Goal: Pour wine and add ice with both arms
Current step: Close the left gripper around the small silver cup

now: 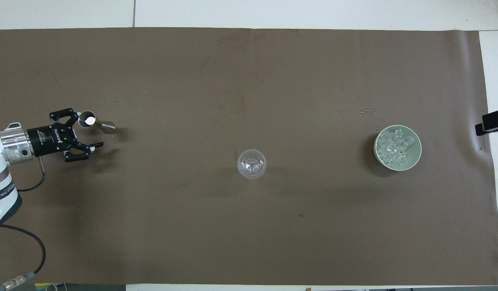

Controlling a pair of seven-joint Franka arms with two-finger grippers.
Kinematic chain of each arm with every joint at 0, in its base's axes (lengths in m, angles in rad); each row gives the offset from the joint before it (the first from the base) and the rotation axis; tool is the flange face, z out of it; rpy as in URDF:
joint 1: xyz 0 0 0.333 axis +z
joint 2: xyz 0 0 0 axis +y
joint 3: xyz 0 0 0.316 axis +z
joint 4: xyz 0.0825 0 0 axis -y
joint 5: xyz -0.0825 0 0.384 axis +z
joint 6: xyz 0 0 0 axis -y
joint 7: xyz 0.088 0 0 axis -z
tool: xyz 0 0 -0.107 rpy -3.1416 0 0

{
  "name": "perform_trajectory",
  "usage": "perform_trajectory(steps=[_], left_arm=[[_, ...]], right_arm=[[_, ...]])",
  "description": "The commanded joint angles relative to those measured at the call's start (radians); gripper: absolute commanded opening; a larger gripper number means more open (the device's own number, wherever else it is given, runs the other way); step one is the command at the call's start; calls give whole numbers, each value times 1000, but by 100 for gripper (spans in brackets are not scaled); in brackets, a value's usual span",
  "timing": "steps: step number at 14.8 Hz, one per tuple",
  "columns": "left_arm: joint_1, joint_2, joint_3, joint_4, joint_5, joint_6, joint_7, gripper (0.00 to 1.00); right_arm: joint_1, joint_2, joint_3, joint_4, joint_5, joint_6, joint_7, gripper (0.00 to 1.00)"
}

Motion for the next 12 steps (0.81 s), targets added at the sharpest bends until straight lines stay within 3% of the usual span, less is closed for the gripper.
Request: perform_trajectory(steps=[1, 7, 8, 9, 10, 12], left_arm=[[-22, -35, 2, -49, -49, 44, 14, 100], [-37, -35, 4, -52, -69, 62, 12, 100], [-36, -35, 4, -52, -69, 61, 12, 84], [-32, -35, 4, -52, -70, 57, 12, 16], [-28, -39, 4, -52, -79, 59, 12, 0], [-29, -41, 4, -54, -101, 62, 12, 0]], right_arm=[[-2, -12, 0, -14, 12, 1, -1, 100], [-2, -12, 0, -12, 12, 1, -1, 100], [-2, -12, 0, -14, 12, 1, -1, 100], [-2, -12, 0, -12, 12, 1, 1, 100], [-3, -12, 0, -12, 12, 1, -1, 100], [-2, -12, 0, -12, 12, 1, -1, 100]])
